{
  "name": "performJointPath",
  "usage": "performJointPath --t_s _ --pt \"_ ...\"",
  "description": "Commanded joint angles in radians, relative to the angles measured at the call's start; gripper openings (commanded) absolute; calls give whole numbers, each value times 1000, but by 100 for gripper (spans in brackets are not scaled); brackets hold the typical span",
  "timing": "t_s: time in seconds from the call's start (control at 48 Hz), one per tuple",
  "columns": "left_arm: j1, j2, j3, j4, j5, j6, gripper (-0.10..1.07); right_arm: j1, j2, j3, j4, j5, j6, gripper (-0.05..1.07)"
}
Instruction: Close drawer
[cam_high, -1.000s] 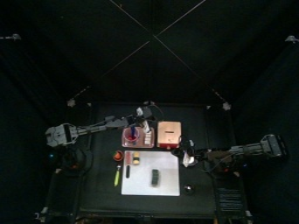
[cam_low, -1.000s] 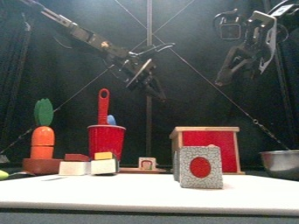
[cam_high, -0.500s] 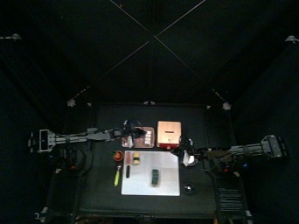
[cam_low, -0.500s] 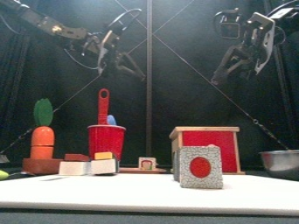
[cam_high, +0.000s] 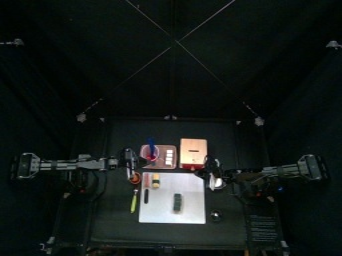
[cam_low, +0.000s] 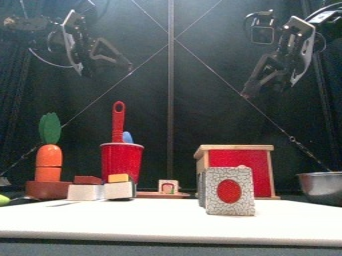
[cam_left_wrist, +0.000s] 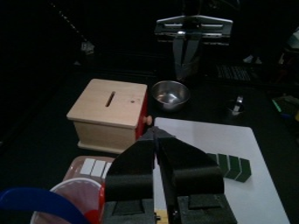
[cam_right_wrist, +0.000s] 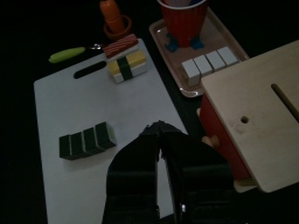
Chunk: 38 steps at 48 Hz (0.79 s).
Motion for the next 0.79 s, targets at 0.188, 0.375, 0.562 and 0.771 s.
performJointPath --t_s 0.188,0.375,0.562,0.771 --pt "-5 -8 14 -15 -15 6 37 8 2 -8 2 -6 -5 17" --pt "-5 -8 23 -15 -15 5 37 8 2 -8 2 -6 -3 17" --pt "-5 -8 28 -14 -15 8 37 9 2 3 8 -6 3 17" --pt "-2 -8 28 -5 -15 8 37 14 2 20 32 -6 3 17"
